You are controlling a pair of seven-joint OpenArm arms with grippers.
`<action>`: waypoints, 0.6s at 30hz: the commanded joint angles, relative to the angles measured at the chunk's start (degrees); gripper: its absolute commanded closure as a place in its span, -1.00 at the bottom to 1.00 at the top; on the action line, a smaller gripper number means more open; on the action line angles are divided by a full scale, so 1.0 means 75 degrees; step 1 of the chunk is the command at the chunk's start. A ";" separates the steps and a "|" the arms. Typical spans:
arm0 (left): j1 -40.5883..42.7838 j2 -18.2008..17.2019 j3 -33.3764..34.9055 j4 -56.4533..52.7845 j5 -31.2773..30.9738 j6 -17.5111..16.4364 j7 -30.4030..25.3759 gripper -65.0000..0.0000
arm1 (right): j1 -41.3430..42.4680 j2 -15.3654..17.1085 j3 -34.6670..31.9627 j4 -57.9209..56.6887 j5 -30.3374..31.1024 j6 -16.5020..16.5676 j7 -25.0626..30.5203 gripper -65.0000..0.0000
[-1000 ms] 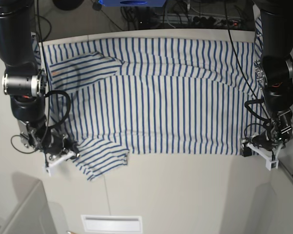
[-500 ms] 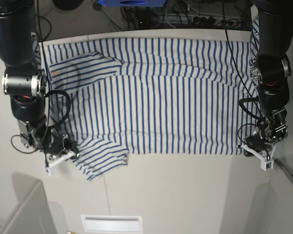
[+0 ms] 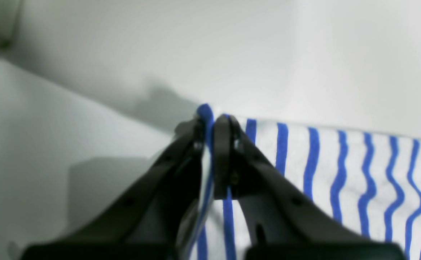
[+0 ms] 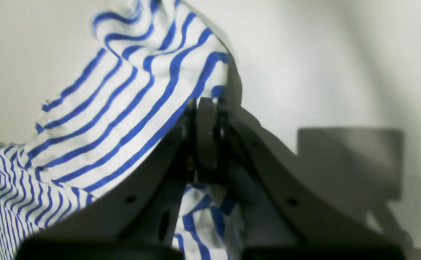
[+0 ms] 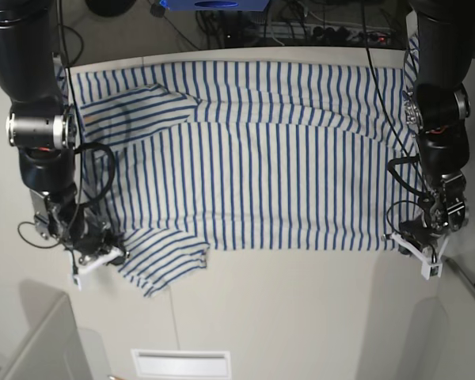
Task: Fold the T-shirt properly
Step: 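Close both grippers on the shirt's side edges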
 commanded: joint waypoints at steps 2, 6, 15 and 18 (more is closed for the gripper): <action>-0.0131 -0.0109 -0.0011 0.0568 -0.0030 -0.0036 0.0177 1.00 | 0.0062 0.0115 -0.0002 0.0503 0.0112 0.0070 0.0165 1.00; 0.0022 -0.0085 -0.0011 0.1213 -0.0030 -0.0036 0.0587 1.00 | -0.0196 0.0139 -0.0002 0.1065 0.0112 0.0070 0.0165 1.00; 0.0807 -0.0331 0.0000 0.2467 -0.1402 -0.0036 0.1256 1.00 | -0.0336 0.0151 0.0057 0.1218 0.0112 0.0070 0.0165 1.00; 0.1182 -0.0390 -0.0011 0.2830 -0.1765 -0.0036 0.1279 1.00 | -0.0348 0.0233 0.0069 0.1218 0.0112 0.0070 0.0165 1.00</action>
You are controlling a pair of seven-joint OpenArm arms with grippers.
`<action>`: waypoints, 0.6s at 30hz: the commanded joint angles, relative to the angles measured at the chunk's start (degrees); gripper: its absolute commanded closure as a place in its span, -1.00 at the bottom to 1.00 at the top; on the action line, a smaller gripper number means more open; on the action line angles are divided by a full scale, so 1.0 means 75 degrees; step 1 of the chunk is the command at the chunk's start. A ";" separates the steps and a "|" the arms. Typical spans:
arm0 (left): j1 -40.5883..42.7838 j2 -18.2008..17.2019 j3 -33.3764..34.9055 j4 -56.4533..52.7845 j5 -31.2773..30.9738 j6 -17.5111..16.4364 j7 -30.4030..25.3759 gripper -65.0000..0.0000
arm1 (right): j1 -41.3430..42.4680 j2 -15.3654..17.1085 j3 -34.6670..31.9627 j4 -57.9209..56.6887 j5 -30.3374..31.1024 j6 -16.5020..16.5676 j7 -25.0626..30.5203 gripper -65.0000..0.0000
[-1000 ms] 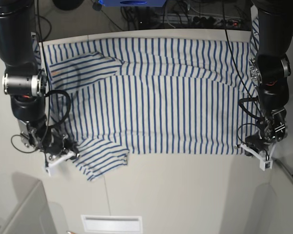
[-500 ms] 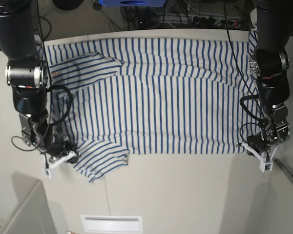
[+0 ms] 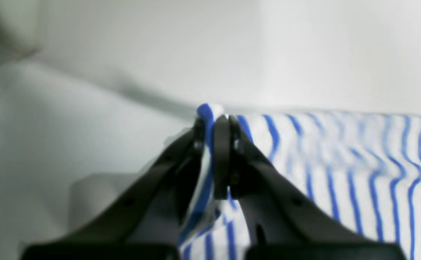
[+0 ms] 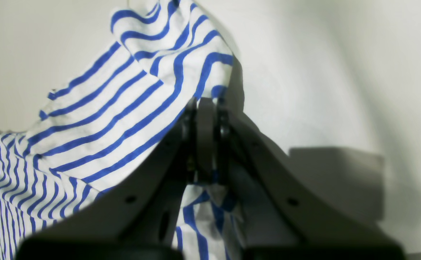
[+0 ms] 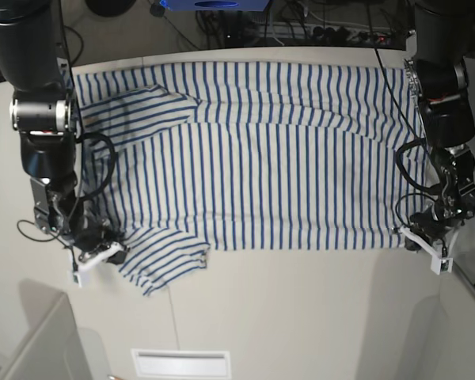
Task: Fold the T-shirt properly
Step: 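Close both grippers on the shirt's side edges, then lift the side edges and pull them toward the collar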
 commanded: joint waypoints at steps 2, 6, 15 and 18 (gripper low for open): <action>0.0006 -0.0125 -0.0026 0.0445 -0.0233 -0.0074 -0.0120 1.00 | 0.0270 0.0186 0.0054 0.0139 0.0121 0.0070 0.0168 1.00; 0.0334 -0.0207 -0.0038 0.0984 -0.0397 -0.0074 0.0021 1.00 | 0.0270 0.0210 0.0066 0.0139 0.0121 0.0070 0.0180 1.00; 0.0850 -0.0207 -0.0800 0.2133 -0.0432 -0.0074 0.0701 1.00 | -0.0305 0.0233 0.0066 0.1276 0.0144 0.0070 0.0109 1.00; 0.1061 -0.0207 -0.0823 0.2414 -0.0467 -0.0074 0.0701 1.00 | -0.0586 0.0385 0.0324 0.1827 0.0156 0.0070 0.0027 1.00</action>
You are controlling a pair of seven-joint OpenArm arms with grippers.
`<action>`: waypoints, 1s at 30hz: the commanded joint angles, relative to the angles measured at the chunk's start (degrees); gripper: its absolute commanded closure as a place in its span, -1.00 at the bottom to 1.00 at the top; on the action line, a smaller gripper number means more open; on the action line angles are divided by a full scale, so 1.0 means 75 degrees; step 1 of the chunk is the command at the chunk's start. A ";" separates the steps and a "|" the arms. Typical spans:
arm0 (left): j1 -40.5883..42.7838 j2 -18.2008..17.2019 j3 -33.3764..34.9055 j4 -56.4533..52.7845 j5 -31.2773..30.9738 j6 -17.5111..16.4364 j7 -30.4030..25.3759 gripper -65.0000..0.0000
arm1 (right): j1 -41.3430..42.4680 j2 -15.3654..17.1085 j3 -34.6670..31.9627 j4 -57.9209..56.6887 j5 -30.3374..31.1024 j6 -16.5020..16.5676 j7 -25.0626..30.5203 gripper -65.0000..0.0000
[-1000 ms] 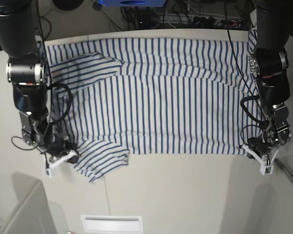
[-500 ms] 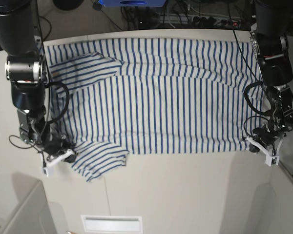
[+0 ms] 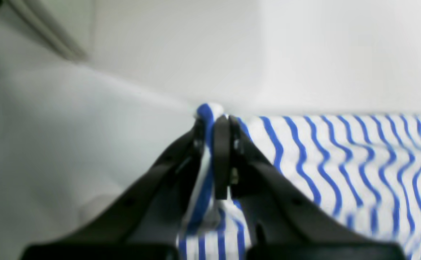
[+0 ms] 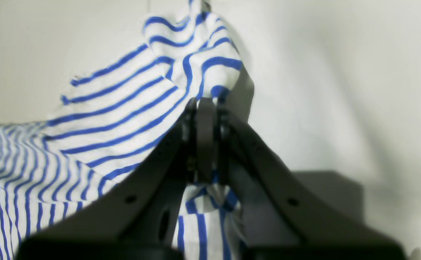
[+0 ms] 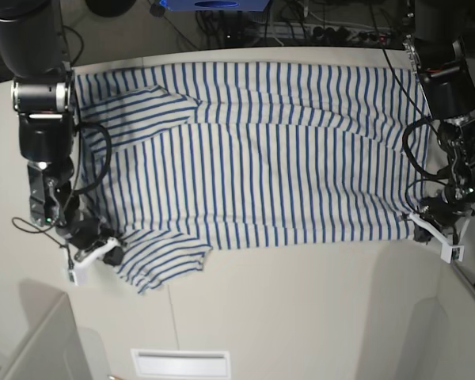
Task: Fold the T-shirt properly
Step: 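Lift the side edges and pull them toward the collar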
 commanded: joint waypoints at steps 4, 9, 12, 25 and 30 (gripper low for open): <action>0.0013 -0.0169 -0.0062 0.0451 -0.0109 -0.0036 -0.0165 1.00 | 0.0113 0.0220 0.0639 0.0571 0.0074 0.0035 -0.0355 1.00; 0.0247 -0.0169 -0.0074 0.1084 -0.0133 -0.0036 0.0128 1.00 | -0.0251 0.0231 0.0873 0.1192 0.0074 0.0035 -0.0519 1.00; 0.0271 -0.0146 -0.0414 0.1424 -0.0121 -0.0036 0.0562 1.00 | -0.0380 0.0243 0.1119 0.1462 0.0074 0.0035 -0.0812 1.00; 0.1373 -0.0122 -0.0707 0.3054 -0.0121 -0.0036 0.1183 1.00 | -0.1071 0.0231 0.2245 0.2669 0.0109 0.0035 -0.2195 1.00; 0.1771 -0.0157 -0.0719 0.3440 -0.0121 -0.0036 0.1183 1.00 | -0.1611 0.0184 0.2819 0.3407 0.0121 0.0035 -0.2699 1.00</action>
